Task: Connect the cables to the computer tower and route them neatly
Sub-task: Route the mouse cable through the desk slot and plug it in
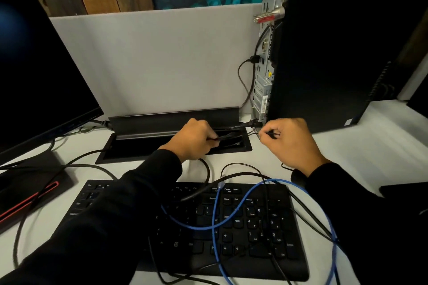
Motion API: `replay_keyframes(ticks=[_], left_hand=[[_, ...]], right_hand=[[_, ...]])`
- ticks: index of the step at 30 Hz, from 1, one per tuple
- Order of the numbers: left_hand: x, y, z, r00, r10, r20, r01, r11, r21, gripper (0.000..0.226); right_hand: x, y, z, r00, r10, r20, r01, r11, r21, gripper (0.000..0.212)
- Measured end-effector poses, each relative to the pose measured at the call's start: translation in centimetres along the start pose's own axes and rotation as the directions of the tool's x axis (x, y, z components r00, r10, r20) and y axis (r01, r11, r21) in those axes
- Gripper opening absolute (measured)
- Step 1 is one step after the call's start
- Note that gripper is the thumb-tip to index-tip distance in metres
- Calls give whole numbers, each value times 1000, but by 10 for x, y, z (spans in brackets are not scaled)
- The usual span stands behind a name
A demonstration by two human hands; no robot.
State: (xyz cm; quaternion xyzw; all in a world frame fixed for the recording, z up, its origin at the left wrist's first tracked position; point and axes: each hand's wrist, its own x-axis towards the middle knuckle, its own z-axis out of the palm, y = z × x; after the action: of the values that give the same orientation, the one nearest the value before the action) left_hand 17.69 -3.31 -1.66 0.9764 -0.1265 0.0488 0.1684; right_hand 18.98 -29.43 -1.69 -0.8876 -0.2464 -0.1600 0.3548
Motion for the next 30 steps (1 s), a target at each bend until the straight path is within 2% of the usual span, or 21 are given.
replay_keyframes(ticks=[2, 4, 8, 9, 13, 15, 17, 20, 24, 30], left_hand=[[6, -7, 9, 993, -82, 81, 73, 992, 102, 17], [12, -12, 14, 984, -144, 105, 128, 981, 146, 17], [22, -14, 15, 955, -253, 152, 214, 948, 234, 20], [24, -11, 16, 948, -273, 166, 224, 939, 260, 21], [32, 3, 18, 884, -350, 309, 248, 912, 326, 31], [32, 2, 15, 843, -372, 389, 260, 915, 310, 35], [31, -5, 12, 829, -357, 430, 289, 932, 216, 36], [28, -7, 13, 852, -366, 375, 366, 928, 72, 40], [33, 18, 17, 905, -343, 253, 331, 939, 90, 34], [36, 19, 32, 915, -319, 248, 335, 942, -25, 29]], right_hand=[[-1, 2, 2, 996, 7, 90, -2, 998, -62, 10], [-2, 1, 7, 990, 23, 137, -8, 993, -116, 9], [-2, -6, 16, 989, 48, 143, -34, 995, -99, 13], [-2, -7, 18, 985, 29, 170, -14, 996, -91, 8], [1, -13, 20, 944, 75, 322, -51, 995, -82, 16], [2, -14, 20, 931, 111, 349, -79, 991, -104, 16], [2, -17, 18, 930, 133, 341, -94, 987, -127, 15], [3, -21, 13, 936, 139, 324, -114, 989, -96, 16], [5, -23, 5, 965, 127, 230, -112, 991, -77, 18], [3, -21, 6, 965, 127, 232, -118, 992, -51, 15]])
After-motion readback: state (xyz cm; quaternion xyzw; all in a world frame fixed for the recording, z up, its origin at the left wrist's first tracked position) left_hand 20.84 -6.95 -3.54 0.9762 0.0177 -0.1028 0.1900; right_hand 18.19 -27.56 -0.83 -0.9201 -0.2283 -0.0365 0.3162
